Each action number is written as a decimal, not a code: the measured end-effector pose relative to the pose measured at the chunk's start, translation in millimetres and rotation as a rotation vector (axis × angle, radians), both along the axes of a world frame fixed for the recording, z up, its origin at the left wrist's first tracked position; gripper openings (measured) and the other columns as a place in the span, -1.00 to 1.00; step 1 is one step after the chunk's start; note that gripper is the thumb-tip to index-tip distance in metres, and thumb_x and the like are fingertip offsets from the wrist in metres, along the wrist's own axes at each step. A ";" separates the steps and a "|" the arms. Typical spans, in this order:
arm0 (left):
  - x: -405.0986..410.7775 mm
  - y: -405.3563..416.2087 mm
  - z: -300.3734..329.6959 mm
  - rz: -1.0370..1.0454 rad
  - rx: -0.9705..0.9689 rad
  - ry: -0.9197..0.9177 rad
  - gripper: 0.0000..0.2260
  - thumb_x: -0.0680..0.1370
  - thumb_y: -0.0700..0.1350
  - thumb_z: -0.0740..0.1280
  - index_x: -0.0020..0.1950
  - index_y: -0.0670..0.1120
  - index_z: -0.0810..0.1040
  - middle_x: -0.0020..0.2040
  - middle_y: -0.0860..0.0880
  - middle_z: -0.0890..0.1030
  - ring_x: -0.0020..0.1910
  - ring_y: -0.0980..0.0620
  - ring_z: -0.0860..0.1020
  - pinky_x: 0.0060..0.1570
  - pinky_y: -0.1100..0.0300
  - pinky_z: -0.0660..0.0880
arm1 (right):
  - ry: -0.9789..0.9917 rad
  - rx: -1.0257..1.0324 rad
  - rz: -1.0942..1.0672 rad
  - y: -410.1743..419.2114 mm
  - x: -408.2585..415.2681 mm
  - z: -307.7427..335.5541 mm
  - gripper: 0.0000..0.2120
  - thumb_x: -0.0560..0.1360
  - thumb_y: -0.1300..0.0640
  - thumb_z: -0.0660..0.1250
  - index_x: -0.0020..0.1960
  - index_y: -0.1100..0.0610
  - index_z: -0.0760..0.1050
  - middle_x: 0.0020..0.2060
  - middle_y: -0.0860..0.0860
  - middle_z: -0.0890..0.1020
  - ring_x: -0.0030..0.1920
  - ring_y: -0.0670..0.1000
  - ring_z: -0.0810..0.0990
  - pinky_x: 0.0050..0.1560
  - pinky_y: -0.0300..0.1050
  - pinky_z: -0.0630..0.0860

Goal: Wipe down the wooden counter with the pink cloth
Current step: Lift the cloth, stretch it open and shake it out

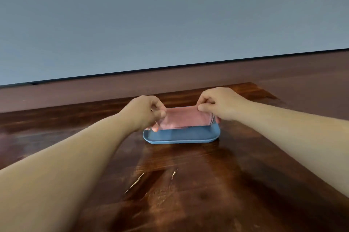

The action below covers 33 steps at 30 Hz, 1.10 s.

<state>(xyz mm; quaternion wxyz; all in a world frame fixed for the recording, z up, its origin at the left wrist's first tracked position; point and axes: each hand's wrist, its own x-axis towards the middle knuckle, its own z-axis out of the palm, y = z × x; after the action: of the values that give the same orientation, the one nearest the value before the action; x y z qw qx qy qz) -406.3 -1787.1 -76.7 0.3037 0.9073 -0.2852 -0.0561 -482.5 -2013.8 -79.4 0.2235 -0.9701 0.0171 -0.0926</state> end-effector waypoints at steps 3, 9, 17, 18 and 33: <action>13.5 -12.5 14.0 0.115 -0.070 -0.132 -0.92 0.54 -0.15 0.36 -0.12 0.02 0.55 -0.23 0.08 0.67 -0.18 0.08 0.64 -0.17 0.24 0.51 | -0.103 0.189 -0.075 -0.6 8.7 15.8 -0.92 0.60 0.11 0.36 0.03 0.02 0.63 -0.22 -0.09 0.72 -0.28 -0.16 0.70 -0.12 -0.11 0.67; 10.3 4.2 16.9 0.124 -0.152 -0.357 -0.87 0.48 -0.07 0.42 -0.17 0.16 0.54 -0.19 0.22 0.60 -0.14 0.30 0.53 -0.21 0.39 0.34 | -0.276 0.030 -0.013 -6.4 -1.2 27.1 -0.76 0.55 0.15 0.40 0.16 -0.11 0.60 0.02 -0.21 0.64 0.01 -0.17 0.59 -0.05 -0.40 0.41; -17.9 38.7 -40.1 -0.109 0.197 -0.290 -0.85 0.52 0.06 0.38 0.08 0.12 0.60 0.05 0.18 0.56 -0.03 0.16 0.55 0.06 0.14 0.51 | 0.090 -0.259 0.208 16.3 -55.0 -27.0 -0.66 0.57 -0.14 0.35 0.33 -0.18 0.48 0.07 -0.28 0.48 0.07 -0.19 0.49 0.04 -0.20 0.43; -19.2 40.1 -40.2 -0.110 0.219 -0.366 -0.82 0.52 0.10 0.36 0.10 0.13 0.59 0.05 0.20 0.52 -0.05 0.17 0.53 0.02 0.18 0.51 | 0.061 -0.313 0.210 14.2 -57.5 -26.6 -0.66 0.55 -0.19 0.35 0.30 -0.20 0.46 0.11 -0.29 0.47 0.10 -0.20 0.47 0.05 -0.21 0.43; -38.7 -48.0 -54.1 -0.303 0.214 -0.324 -0.48 0.58 0.10 0.28 0.51 0.20 0.21 0.51 0.22 0.19 0.47 0.20 0.19 0.45 0.27 0.14 | -0.016 -0.404 -0.181 -61.8 -50.9 -47.7 -0.66 0.63 -0.08 0.25 0.40 -0.14 0.43 0.36 -0.17 0.42 0.38 -0.06 0.37 0.16 -0.02 0.52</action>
<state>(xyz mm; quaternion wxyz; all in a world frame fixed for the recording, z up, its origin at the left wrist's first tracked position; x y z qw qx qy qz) -445.0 -1835.1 -130.7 0.1441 0.8783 -0.4556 0.0153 -533.4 -2075.7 -127.1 0.0157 -0.9889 0.0836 -0.1215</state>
